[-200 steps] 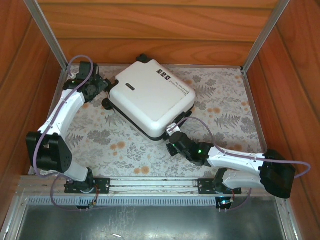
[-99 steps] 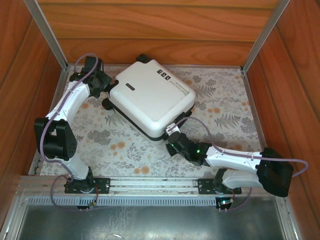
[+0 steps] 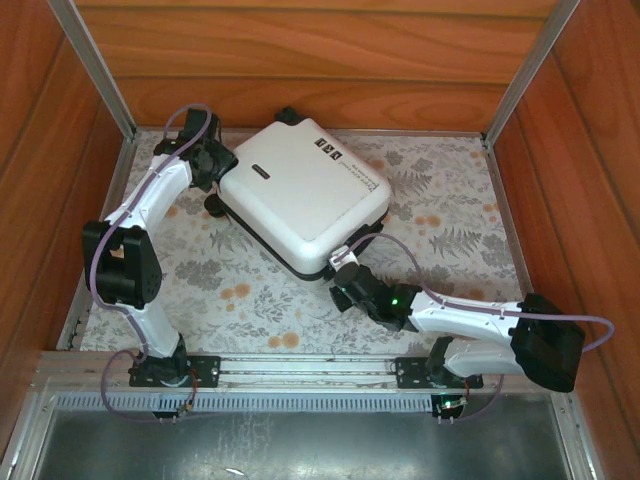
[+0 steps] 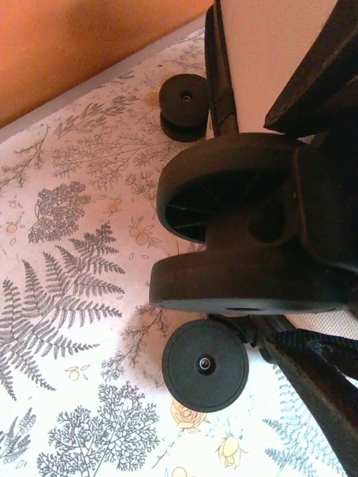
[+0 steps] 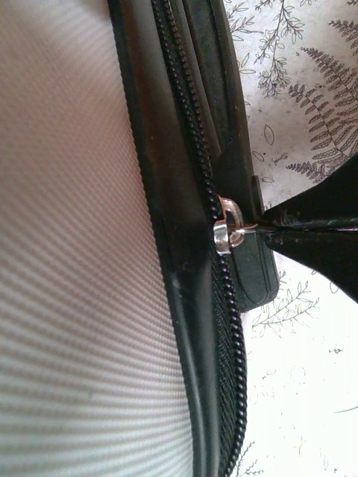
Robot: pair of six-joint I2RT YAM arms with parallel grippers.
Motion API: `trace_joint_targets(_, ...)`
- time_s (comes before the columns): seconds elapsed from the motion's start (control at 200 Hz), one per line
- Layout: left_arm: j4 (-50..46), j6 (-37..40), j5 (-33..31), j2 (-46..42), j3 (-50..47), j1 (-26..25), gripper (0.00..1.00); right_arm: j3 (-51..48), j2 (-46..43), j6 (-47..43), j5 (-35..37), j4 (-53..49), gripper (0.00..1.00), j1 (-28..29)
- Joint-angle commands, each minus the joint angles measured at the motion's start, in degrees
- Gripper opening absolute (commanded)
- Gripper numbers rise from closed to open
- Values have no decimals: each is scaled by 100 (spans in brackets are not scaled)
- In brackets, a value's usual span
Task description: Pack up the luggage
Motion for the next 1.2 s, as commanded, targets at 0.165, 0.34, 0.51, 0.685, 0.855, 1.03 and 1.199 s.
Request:
trace_joint_targets(0.165,-510,341,-292,-382,330,-86,78,-52,-156,-103,55,-14,0,-24)
trace_joint_targets(0.34,-718,343,119,109,561,-107,73,-49,-96,-107,113,28,0,-24)
trace_joint_targets(0.51,-813,421,64,439,698,-104,70,-49,-111,-82,124,-60,0,-16)
trace_joint_targets(0.685,-954,698,214,777,1052,-39,61,-121,-272,-79,190,-156,0,-22)
trace_joint_targets(0.855,-1069,930,637,1061,1239,-53,46,-120,-476,-126,344,-287,0,-20)
trace_joint_targets(1.03,-1114,1227,840,1174,1091,-49,9,-63,-655,-110,639,-538,0,-63)
trace_joint_targets(1.199,-1131,1567,755,1195,909,-24,0,110,-736,251,431,-1109,0,-454)
